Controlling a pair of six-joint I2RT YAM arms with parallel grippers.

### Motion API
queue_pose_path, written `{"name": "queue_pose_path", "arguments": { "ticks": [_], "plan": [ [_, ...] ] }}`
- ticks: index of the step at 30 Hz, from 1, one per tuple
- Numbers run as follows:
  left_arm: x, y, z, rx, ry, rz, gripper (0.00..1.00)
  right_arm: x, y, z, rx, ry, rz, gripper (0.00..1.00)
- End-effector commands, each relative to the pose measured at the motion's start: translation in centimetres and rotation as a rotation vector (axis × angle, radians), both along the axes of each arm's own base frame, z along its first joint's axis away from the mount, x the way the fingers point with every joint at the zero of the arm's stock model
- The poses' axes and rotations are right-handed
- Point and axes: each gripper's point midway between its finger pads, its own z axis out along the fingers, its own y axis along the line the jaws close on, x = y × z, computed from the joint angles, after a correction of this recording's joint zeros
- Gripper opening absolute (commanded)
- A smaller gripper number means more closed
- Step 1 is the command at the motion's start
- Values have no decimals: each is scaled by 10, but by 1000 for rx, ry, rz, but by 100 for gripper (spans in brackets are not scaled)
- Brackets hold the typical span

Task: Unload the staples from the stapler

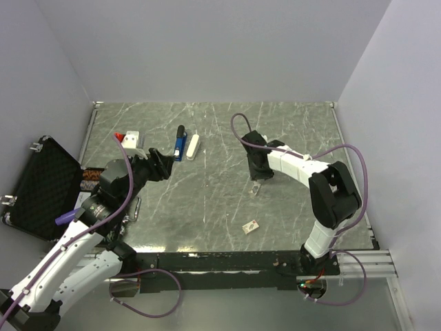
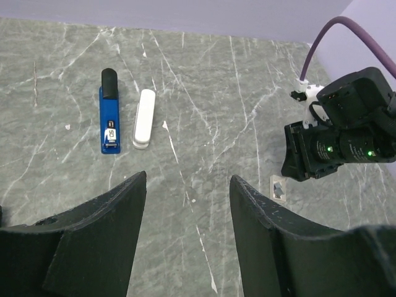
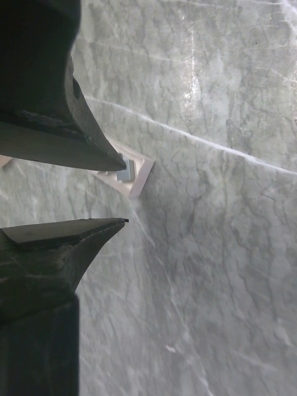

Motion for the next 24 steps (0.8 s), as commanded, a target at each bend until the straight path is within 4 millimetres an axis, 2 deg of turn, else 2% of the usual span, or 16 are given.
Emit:
{"name": "queue_pose_path", "arguments": {
  "ticks": [1,12,16,19,24],
  "plan": [
    [2,-5,15,-48,-42,-15,61,15,-5,22,-26,-61,112,47],
    [1,-6,15,-49,-41,-24,61,19,14,21,64,-76,352,52],
    [2,-5,15,-48,-40,-20,62,21,8,16,41,-82,378,52],
    [2,-5,15,-49,-41,-18,62,20,6,13,58,-62,384,45],
    [2,-5,16,-47,-42,-20,62,18,3,8,60,-46,375,45]
  ]
}}
